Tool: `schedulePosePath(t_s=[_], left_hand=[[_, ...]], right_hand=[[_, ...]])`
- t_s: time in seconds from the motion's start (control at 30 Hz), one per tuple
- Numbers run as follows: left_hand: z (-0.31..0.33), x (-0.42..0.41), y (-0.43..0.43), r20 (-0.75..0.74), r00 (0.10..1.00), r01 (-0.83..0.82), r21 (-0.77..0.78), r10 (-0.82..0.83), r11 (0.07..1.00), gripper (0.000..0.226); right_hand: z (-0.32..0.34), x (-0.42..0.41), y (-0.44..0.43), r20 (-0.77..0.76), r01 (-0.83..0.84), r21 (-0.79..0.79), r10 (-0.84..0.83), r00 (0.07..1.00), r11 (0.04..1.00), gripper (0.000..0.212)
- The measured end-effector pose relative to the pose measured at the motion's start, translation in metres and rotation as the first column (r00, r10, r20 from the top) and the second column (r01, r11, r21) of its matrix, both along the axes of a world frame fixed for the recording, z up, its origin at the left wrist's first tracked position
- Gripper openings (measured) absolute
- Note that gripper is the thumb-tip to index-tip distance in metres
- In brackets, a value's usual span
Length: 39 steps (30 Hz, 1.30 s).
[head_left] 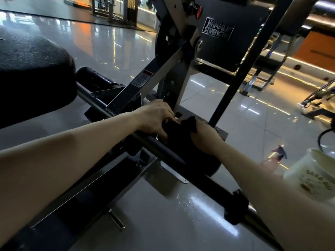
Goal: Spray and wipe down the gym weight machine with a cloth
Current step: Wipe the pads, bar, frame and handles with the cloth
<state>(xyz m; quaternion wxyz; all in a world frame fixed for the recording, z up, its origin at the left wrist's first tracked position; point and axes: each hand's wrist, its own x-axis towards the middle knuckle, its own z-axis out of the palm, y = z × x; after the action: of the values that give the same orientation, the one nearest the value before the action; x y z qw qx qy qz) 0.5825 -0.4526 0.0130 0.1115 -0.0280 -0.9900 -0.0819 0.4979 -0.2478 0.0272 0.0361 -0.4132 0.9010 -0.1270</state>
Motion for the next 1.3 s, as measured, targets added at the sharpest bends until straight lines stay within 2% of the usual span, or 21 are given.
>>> schedulePosePath(t_s=[0.07, 0.17, 0.27, 0.37, 0.47, 0.57, 0.67, 0.77, 0.97, 1.03, 1.13, 1.3], left_hand=[[0.001, 0.0, 0.0, 0.029, 1.0, -0.004, -0.025, 0.005, 1.0, 0.086], [0.001, -0.001, 0.0, 0.061, 0.998, -0.014, -0.033, 0.016, 0.999, 0.09], [-0.001, -0.003, -0.002, 0.057, 0.998, -0.015, -0.007, 0.016, 1.0, 0.091], [-0.004, -0.004, -0.005, 0.05, 0.999, -0.021, 0.03, 0.019, 0.999, 0.089], [-0.005, -0.004, -0.005, 0.041, 0.999, -0.018, 0.036, 0.017, 0.999, 0.077], [-0.004, -0.004, -0.006, 0.036, 0.999, -0.032, 0.021, 0.031, 0.999, 0.062], [-0.001, -0.002, -0.005, 0.052, 0.998, -0.037, 0.016, 0.036, 0.999, 0.074], [0.003, -0.003, -0.003, 0.086, 0.996, -0.037, 0.014, 0.035, 0.999, 0.085], [0.004, 0.002, 0.002, 0.105, 0.993, -0.048, -0.01, 0.049, 0.999, 0.089], [0.004, 0.002, 0.002, 0.099, 0.994, -0.039, -0.016, 0.04, 0.999, 0.09], [0.003, 0.002, 0.001, 0.112, 0.993, -0.041, -0.015, 0.042, 0.999, 0.092], [0.007, 0.002, 0.003, 0.122, 0.992, -0.032, 0.0, 0.032, 0.999, 0.093]], right_hand=[[-0.003, 0.003, 0.034, 0.003, 0.075, -0.006, -0.075, 0.997, 0.997, 0.033], [-0.007, 0.002, 0.081, 0.068, 0.239, -0.018, -0.238, 0.969, 0.971, 0.015], [-0.009, 0.008, 0.085, 0.114, 0.309, -0.054, -0.301, 0.947, 0.95, 0.025], [-0.011, 0.011, 0.042, -0.047, 0.248, -0.041, -0.25, 0.967, 0.968, 0.027], [-0.013, 0.006, -0.022, -0.079, 0.145, 0.011, -0.143, 0.987, 0.989, 0.032], [-0.009, 0.002, -0.052, -0.012, 0.077, 0.007, -0.077, 0.997, 0.997, 0.031], [-0.006, -0.003, -0.023, 0.004, 0.011, 0.064, -0.012, 1.0, 0.998, 0.029], [-0.003, -0.009, 0.021, 0.043, 0.034, 0.059, -0.037, 0.998, 0.998, 0.035], [-0.008, 0.0, 0.081, 0.166, 0.08, 0.006, -0.08, 0.983, 0.997, 0.038], [-0.01, 0.002, 0.092, 0.279, 0.075, -0.072, -0.052, 0.959, 0.995, 0.049], [-0.01, 0.001, 0.094, 0.33, 0.053, -0.118, -0.011, 0.944, 0.992, 0.066], [-0.01, -0.016, 0.092, 0.47, 0.057, -0.171, 0.031, 0.882, 0.984, 0.04]])
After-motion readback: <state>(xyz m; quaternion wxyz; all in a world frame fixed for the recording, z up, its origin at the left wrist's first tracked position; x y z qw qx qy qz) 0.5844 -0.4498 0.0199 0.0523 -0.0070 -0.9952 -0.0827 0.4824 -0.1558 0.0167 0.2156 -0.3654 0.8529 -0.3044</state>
